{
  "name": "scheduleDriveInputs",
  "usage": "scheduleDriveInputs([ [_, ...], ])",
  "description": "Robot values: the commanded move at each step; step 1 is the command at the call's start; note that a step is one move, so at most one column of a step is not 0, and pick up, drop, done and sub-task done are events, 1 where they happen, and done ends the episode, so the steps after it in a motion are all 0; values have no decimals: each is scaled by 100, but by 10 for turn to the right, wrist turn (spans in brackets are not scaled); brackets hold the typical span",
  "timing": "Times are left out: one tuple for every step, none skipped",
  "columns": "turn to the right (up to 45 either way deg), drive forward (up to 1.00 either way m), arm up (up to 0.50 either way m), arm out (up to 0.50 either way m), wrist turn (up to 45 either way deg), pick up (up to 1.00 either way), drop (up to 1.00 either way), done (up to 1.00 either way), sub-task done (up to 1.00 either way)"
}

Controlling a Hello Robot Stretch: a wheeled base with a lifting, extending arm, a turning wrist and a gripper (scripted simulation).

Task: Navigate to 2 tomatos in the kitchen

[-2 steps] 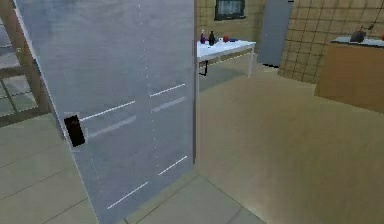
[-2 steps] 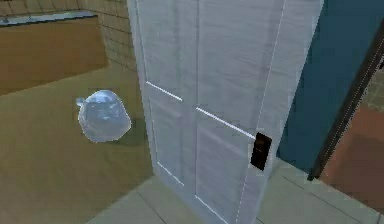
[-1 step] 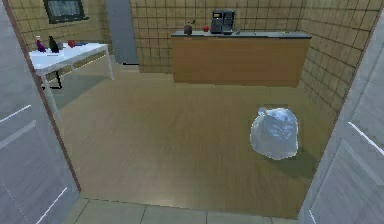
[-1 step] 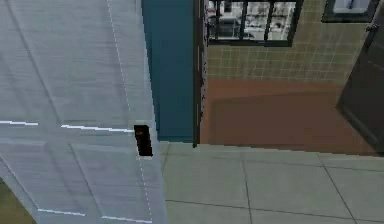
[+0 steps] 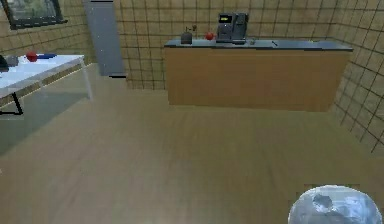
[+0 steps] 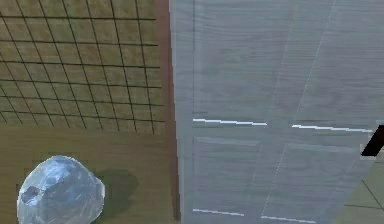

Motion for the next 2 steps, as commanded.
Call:
scheduleDriveInputs([
  [0, 25, 0, 0, 0, 0, 0, 0, 0],
  [30, 0, 0, 0, 0, 0, 0, 0, 0],
])
